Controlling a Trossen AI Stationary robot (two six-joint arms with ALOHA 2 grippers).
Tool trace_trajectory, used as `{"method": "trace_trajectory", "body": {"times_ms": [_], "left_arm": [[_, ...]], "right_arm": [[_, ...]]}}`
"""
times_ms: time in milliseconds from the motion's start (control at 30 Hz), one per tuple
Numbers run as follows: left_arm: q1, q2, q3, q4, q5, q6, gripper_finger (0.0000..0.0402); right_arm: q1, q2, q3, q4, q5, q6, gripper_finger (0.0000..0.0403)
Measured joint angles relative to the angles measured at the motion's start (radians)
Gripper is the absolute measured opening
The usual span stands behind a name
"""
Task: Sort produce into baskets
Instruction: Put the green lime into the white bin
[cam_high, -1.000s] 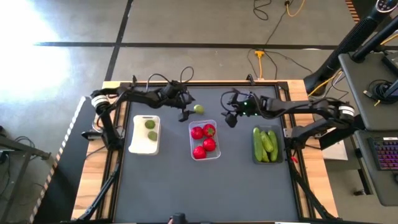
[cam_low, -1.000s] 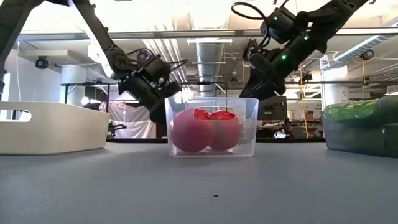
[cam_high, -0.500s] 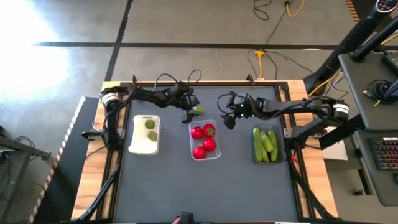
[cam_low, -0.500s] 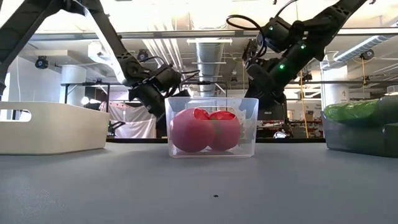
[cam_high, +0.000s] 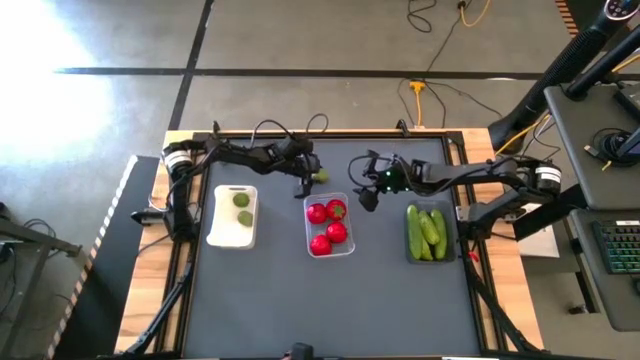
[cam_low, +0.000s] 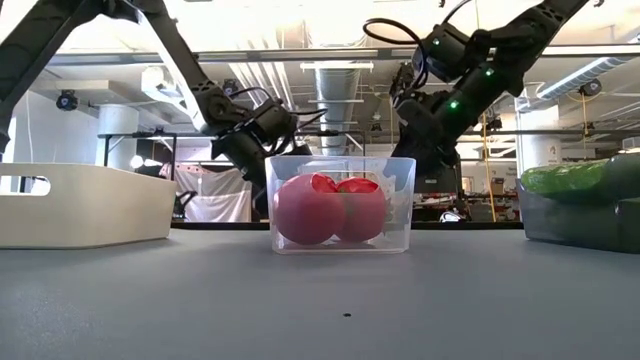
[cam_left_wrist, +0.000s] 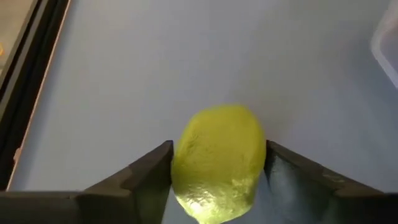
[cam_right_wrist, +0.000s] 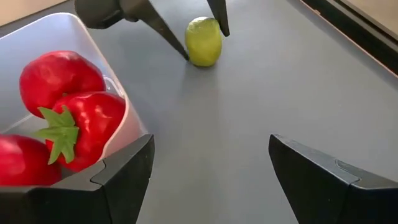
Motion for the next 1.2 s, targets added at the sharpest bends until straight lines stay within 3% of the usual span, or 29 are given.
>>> {"method": "trace_trajectory", "body": {"times_ms": [233, 400, 600, 700, 833, 900, 1033, 1200], "left_arm": [[-0.029, -0.097, 0.078, -0.163, -0.030, -0.007, 0.0142], [-0.066, -0.269, 0.155, -0.377, -0.018, -0.018, 0.0136], [-0.189, -0.537, 0.109, -0.569, -0.033, -0.222, 0.0141], [-0.288, -0.638, 0.034, -0.621, -0.162, -0.282, 0.0142], [-0.422, -0.755, 0.001, -0.759, -0.418, -0.494, 0.0142], [-0.480, -0.783, -0.014, -0.888, -0.481, -0.626, 0.0143], [-0.549, -0.824, -0.024, -1.165, -0.486, -0.860, 0.0143], [-0.550, -0.825, -0.030, -1.432, -0.494, -1.106, 0.0143]], "right_arm": [[0.008, -0.008, 0.036, -0.004, 0.008, 0.012, 0.0296], [0.015, -0.040, 0.111, -0.083, 0.008, -0.008, 0.0289], [0.062, -0.066, 0.134, -0.136, 0.007, -0.052, 0.0286], [0.094, -0.055, 0.129, -0.143, 0.004, -0.093, 0.0286], [0.126, -0.031, 0.127, -0.145, -0.001, -0.084, 0.0286], [0.147, -0.024, 0.127, -0.161, -0.001, -0.066, 0.0287], [0.211, -0.015, 0.127, -0.176, -0.001, -0.056, 0.0285], [0.294, -0.018, 0.148, -0.175, 0.000, -0.046, 0.0276]]}}
